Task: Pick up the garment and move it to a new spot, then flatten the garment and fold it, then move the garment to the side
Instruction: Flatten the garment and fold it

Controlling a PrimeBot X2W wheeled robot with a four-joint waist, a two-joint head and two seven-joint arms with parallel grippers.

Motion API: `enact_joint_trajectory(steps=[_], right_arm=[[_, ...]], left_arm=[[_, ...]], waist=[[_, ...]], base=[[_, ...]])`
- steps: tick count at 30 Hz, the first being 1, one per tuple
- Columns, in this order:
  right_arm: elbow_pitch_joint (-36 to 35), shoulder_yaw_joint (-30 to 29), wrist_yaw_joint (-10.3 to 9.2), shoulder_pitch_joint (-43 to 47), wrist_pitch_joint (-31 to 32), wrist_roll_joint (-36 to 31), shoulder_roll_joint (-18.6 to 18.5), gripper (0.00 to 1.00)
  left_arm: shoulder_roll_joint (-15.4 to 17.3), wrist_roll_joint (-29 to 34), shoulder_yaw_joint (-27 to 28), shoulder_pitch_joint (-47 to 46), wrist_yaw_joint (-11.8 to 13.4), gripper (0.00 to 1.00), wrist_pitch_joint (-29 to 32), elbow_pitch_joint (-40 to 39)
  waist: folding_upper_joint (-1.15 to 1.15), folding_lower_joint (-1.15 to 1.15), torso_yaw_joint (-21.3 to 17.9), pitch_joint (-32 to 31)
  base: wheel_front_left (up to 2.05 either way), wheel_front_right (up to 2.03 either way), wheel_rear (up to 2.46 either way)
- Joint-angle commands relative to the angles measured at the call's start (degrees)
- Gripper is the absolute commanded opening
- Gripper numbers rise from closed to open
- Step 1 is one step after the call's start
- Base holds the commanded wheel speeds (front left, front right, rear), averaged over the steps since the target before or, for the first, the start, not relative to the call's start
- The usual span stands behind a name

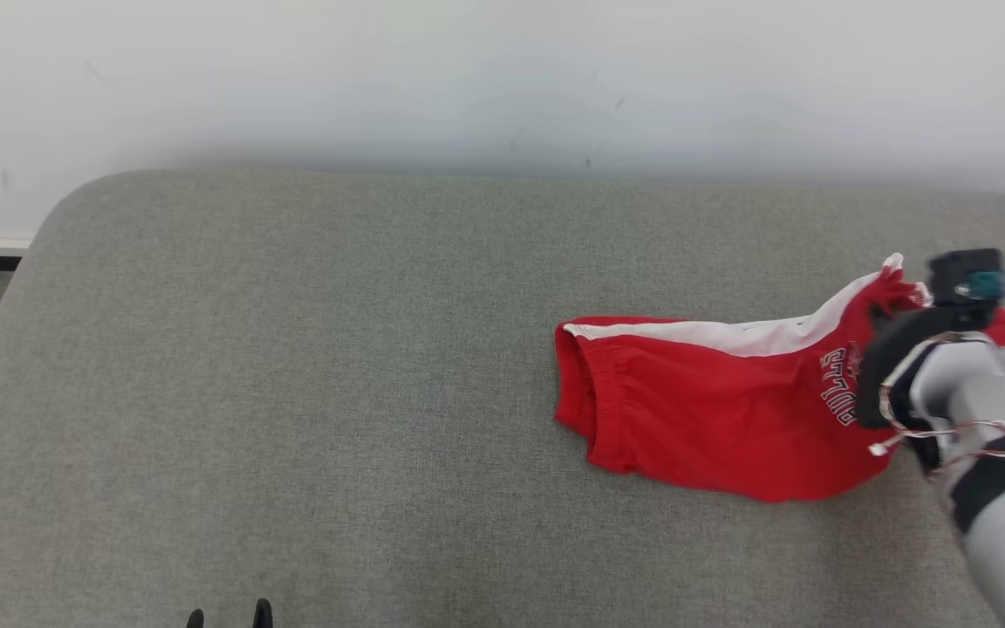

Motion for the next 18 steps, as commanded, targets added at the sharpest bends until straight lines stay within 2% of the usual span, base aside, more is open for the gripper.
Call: enact_joint_trajectory(steps=[1,7,12,18], right_arm=[[-0.91,0.57,-0.17,-0.43,0.28,-0.65,1.05,0.0],[-6.52,4.21,-0.17,1.28,3.95,-1.43,7.31,0.0],[-12.77,7.75,-0.17,3.87,8.5,-0.4,10.97,0.0],[-19.84,10.51,-0.17,7.7,13.58,1.17,12.4,0.0]], left_arm=[[-0.1,0.27,-0.03,0.64,-0.13,1.0,-0.15,0.17],[-0.2,-0.09,-0.24,0.85,-0.25,1.0,-0.15,0.42],[-0.28,-0.31,-0.63,0.78,-0.36,1.0,-0.15,0.69],[-0.3,-0.56,-0.93,0.53,-0.36,1.0,-0.15,1.15]], waist=[[0.0,0.0,0.19,-0.43],[0.0,0.0,1.08,-1.22],[0.0,0.0,2.48,-1.38],[0.0,0.0,4.37,-1.3]], base=[[0.0,0.0,0.0],[0.0,0.0,0.0],[0.0,0.0,0.0],[0.0,0.0,0.0]])
